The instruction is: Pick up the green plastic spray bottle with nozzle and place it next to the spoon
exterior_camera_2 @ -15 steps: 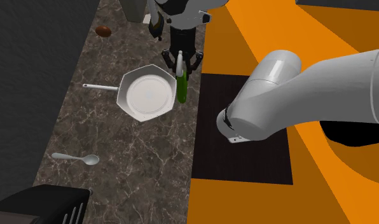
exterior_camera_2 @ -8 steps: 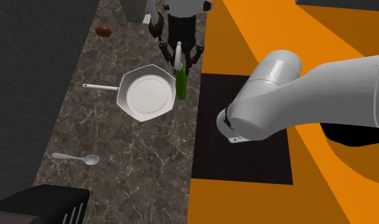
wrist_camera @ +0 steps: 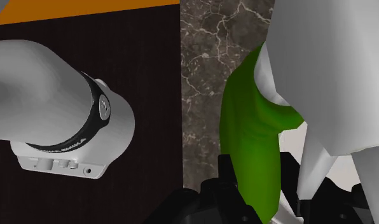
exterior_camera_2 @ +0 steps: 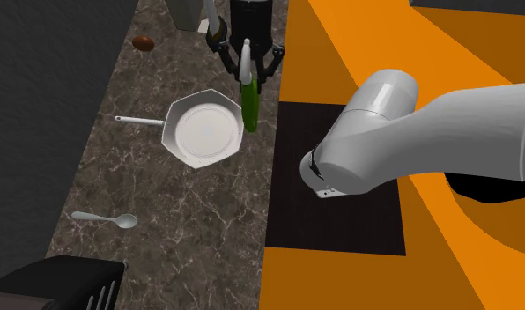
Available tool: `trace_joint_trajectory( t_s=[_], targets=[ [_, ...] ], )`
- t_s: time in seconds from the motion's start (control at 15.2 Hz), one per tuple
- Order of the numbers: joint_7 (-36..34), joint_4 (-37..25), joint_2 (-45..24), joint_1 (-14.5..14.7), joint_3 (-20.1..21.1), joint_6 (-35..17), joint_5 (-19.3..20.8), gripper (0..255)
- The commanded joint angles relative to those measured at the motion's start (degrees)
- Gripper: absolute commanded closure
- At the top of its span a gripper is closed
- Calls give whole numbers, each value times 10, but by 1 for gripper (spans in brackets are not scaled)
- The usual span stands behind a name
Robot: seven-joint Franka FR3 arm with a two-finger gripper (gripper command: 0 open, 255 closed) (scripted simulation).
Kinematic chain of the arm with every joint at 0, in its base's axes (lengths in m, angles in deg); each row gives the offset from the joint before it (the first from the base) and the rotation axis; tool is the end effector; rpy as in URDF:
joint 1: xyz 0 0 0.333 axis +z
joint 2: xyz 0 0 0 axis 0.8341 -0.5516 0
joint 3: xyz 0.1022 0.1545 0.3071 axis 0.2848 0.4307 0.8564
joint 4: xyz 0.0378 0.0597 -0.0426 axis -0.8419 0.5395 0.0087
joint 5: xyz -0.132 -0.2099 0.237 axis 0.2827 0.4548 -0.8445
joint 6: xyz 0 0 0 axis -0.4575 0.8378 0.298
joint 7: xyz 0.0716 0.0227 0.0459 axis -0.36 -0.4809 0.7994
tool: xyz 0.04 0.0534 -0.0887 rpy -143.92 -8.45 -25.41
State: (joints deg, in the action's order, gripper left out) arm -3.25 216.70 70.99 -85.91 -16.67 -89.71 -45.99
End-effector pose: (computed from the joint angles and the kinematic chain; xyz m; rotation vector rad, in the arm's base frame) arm 0.1671 -0.1494 0.4722 -1.8824 1.9702 0.5127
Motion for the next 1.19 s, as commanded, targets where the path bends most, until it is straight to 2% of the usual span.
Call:
trace_joint_trajectory(
  t_s=[0.0, 1.12],
  targets=[
    [-6, -12, 4, 0, 2, 16, -1, 255],
    [-52, -131, 19, 8, 11, 140, -10, 255]
  ],
)
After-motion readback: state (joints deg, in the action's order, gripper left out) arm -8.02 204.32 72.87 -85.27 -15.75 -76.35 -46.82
